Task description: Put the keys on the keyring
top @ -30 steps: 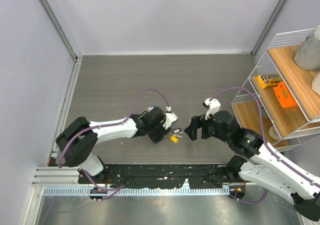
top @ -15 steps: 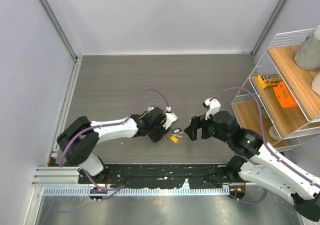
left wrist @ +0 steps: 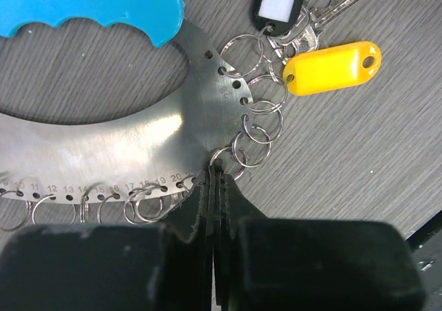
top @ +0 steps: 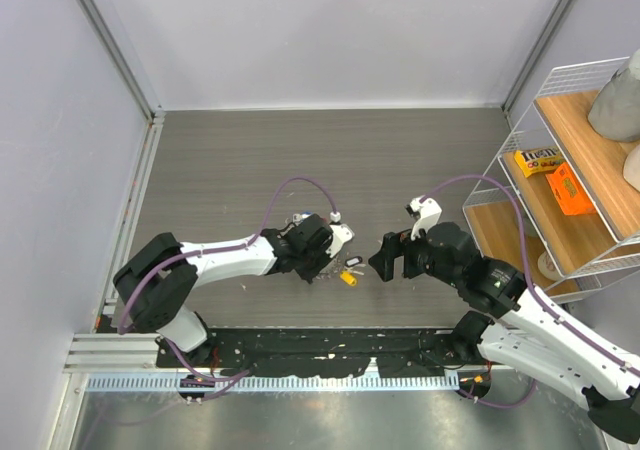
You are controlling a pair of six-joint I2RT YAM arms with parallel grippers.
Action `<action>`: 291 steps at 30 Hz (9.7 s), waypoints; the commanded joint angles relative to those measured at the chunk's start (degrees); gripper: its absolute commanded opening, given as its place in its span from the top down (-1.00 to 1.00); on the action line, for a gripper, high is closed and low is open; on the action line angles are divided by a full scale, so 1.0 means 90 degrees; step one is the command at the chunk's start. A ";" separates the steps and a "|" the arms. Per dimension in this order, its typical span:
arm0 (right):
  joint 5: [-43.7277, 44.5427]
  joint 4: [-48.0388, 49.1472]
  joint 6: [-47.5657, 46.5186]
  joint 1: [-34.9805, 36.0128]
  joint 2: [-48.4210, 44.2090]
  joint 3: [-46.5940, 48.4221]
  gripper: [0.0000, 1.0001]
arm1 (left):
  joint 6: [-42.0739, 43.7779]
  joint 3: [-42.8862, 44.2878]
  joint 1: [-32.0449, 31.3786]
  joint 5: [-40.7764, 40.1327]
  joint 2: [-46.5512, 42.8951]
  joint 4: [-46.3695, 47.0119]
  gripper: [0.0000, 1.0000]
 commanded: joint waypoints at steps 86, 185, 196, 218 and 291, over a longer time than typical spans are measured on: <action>-0.0721 0.0652 0.0150 0.0045 -0.0321 -0.0306 -0.90 | -0.0428 0.0110 0.0136 -0.0581 -0.0234 -0.0370 0.73; -0.1600 0.2214 -0.0153 0.2516 0.1769 0.1051 0.35 | -0.1707 0.0315 -0.1065 0.1420 -0.4687 -0.0888 1.00; -0.1454 0.2068 -0.0143 0.2516 0.1808 0.0973 0.36 | -0.1668 0.0354 -0.1075 0.1303 -0.4833 -0.1015 1.00; -0.1483 0.2156 -0.0065 0.2565 0.1828 0.0973 0.66 | -0.1639 0.0374 -0.1075 0.1196 -0.4970 -0.1044 1.00; -0.1024 0.5475 0.0150 0.2604 -0.0614 -0.0267 0.88 | -0.3162 -0.0895 -0.1075 0.2427 -0.6025 0.2422 -0.29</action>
